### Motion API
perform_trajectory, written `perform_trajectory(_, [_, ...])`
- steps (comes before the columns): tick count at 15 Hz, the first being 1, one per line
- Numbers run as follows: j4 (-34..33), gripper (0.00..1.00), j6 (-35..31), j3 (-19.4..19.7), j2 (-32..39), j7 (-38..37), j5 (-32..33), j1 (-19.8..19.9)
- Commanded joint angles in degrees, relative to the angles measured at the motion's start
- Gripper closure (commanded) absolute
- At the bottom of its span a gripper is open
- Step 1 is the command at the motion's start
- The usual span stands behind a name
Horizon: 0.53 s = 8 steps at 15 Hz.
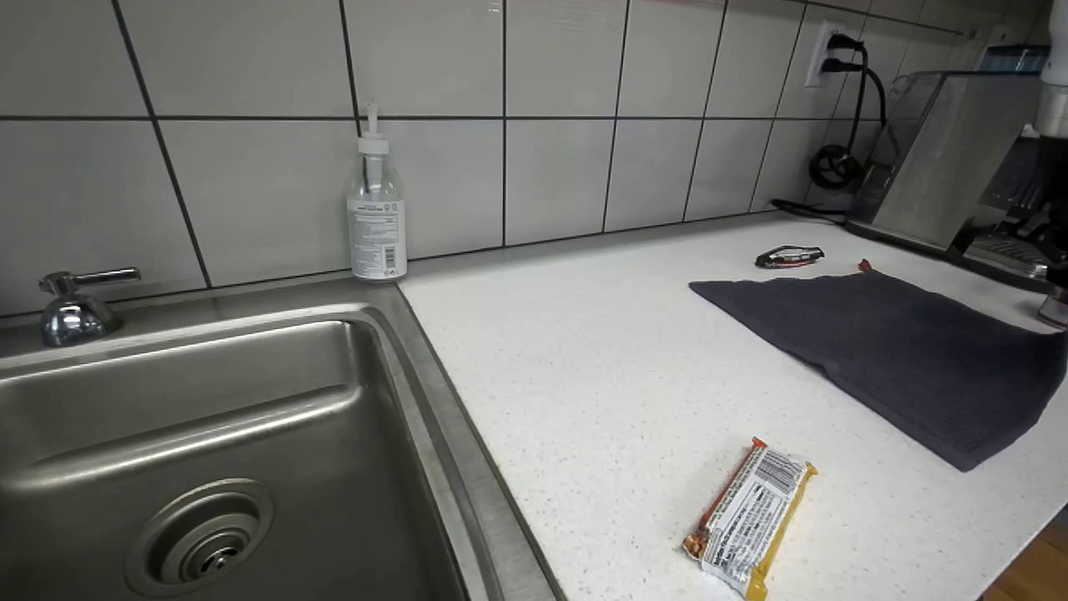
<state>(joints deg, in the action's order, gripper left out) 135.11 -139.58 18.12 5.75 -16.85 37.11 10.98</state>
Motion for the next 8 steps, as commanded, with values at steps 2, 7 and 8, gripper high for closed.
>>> perform_trajectory(2, [1.83,0.99,1.33,-1.24,-6.12,4.03,-0.7,0.81])
perform_trajectory(7, [3.7,0.99,0.56,-2.58,-10.17,7.17,-0.83,0.7])
perform_trajectory(8, [4.39,0.99,0.32,-2.98,-11.02,8.02,-0.87,0.6])
